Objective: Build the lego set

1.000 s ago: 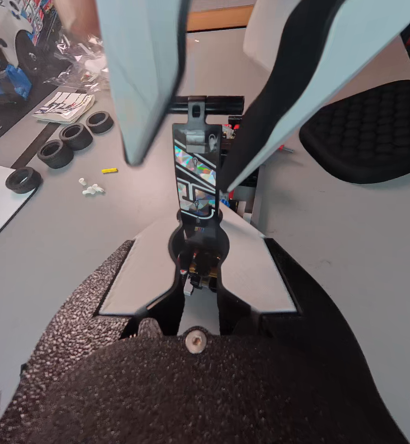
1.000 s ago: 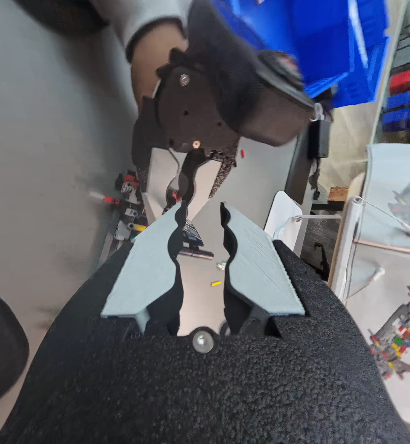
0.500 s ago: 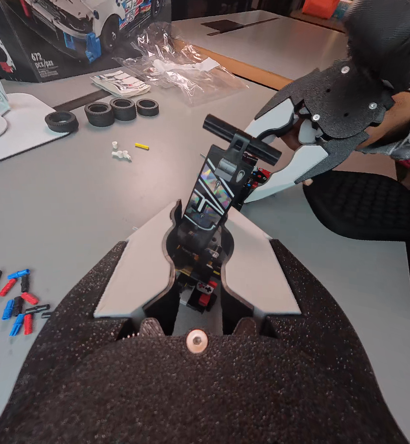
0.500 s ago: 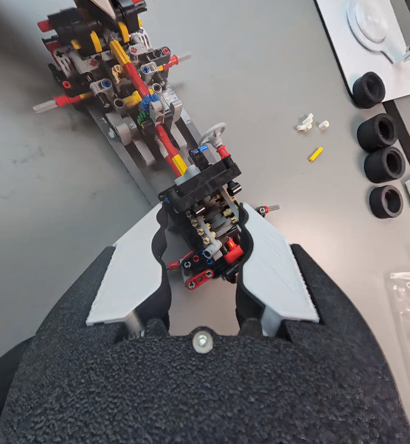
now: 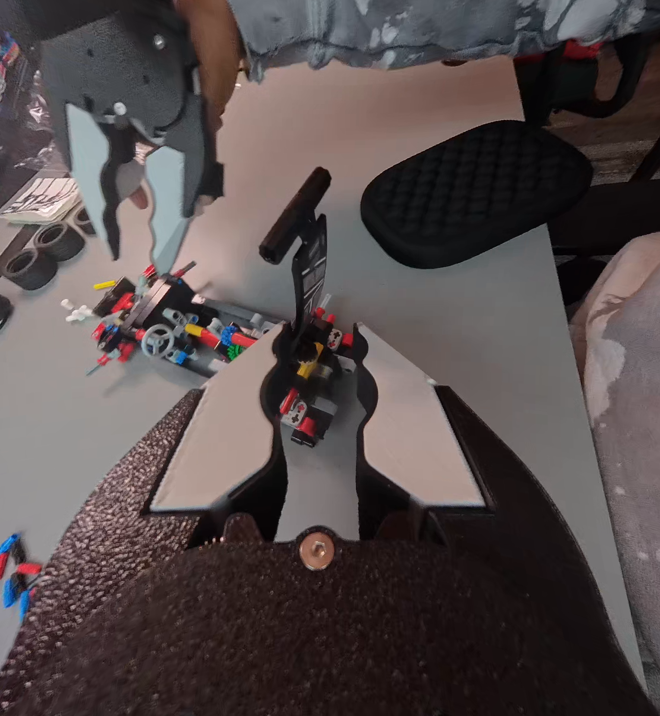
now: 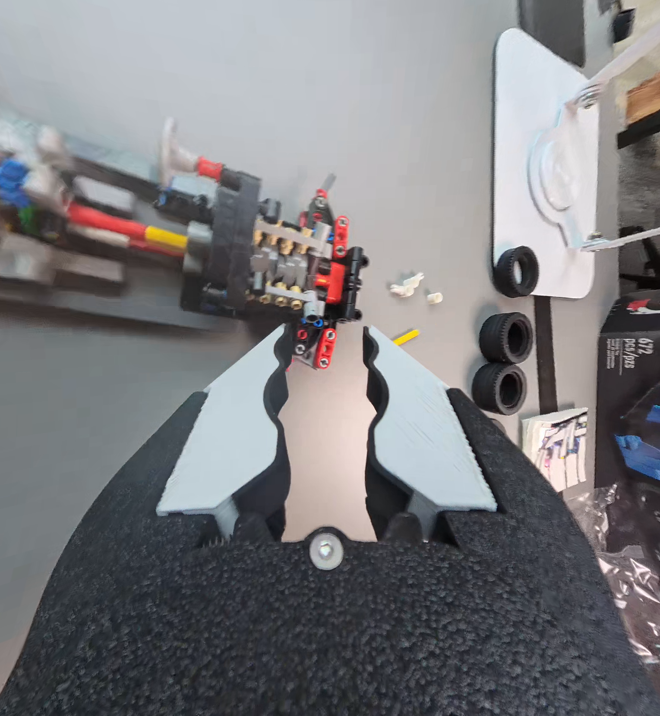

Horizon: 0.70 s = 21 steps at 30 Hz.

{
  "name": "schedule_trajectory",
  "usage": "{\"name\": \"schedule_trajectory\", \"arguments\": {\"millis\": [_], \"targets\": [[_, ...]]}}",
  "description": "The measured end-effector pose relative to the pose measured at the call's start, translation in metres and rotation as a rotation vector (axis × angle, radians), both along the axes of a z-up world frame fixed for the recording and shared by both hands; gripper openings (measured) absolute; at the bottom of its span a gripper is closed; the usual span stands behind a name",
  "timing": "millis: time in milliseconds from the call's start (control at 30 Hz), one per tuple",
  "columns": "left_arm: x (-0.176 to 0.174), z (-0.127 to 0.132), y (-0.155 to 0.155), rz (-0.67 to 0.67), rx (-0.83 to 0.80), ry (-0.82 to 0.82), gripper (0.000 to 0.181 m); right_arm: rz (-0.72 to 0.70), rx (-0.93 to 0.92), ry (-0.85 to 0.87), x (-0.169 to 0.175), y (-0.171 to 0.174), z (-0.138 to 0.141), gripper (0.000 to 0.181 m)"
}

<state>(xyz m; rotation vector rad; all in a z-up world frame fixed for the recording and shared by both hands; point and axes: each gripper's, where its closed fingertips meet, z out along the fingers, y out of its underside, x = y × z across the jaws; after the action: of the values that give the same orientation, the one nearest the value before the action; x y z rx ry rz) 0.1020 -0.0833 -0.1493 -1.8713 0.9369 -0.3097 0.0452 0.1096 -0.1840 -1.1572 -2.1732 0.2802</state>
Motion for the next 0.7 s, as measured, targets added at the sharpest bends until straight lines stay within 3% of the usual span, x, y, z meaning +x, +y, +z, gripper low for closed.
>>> {"name": "schedule_trajectory", "arguments": {"millis": [133, 233, 367, 433, 500, 600, 667, 700], "targets": [[0.033, 0.000, 0.000, -0.095, -0.007, -0.014, 0.035, -0.109, -0.018, 0.172, -0.018, 0.008, 0.015, 0.031], [0.041, 0.008, -0.005, -0.170, -0.021, -0.084, 0.039, -0.176, -0.233, 0.291, -0.006, -0.008, 0.042, 0.031], [0.021, 0.018, -0.014, -0.209, -0.048, -0.213, 0.038, -0.039, -0.697, 0.408, 0.044, -0.088, 0.097, 0.044], [0.004, 0.022, -0.014, -0.183, -0.047, -0.270, 0.037, 0.038, -0.780, 0.358, 0.076, -0.128, 0.096, 0.059], [-0.010, 0.025, -0.012, -0.159, -0.065, -0.338, 0.037, 0.031, -0.756, 0.327, 0.091, -0.154, 0.076, 0.063], [-0.020, 0.024, -0.007, -0.135, -0.074, -0.355, 0.036, -0.094, -0.616, 0.361, 0.074, -0.175, 0.047, 0.059], [-0.026, 0.021, -0.001, -0.103, -0.048, -0.289, 0.036, -0.133, -0.440, 0.419, 0.059, -0.176, 0.041, 0.025], [-0.030, 0.019, 0.002, -0.085, -0.038, -0.252, 0.035, -0.071, -0.377, 0.442, 0.057, -0.181, 0.044, 0.006]]}}
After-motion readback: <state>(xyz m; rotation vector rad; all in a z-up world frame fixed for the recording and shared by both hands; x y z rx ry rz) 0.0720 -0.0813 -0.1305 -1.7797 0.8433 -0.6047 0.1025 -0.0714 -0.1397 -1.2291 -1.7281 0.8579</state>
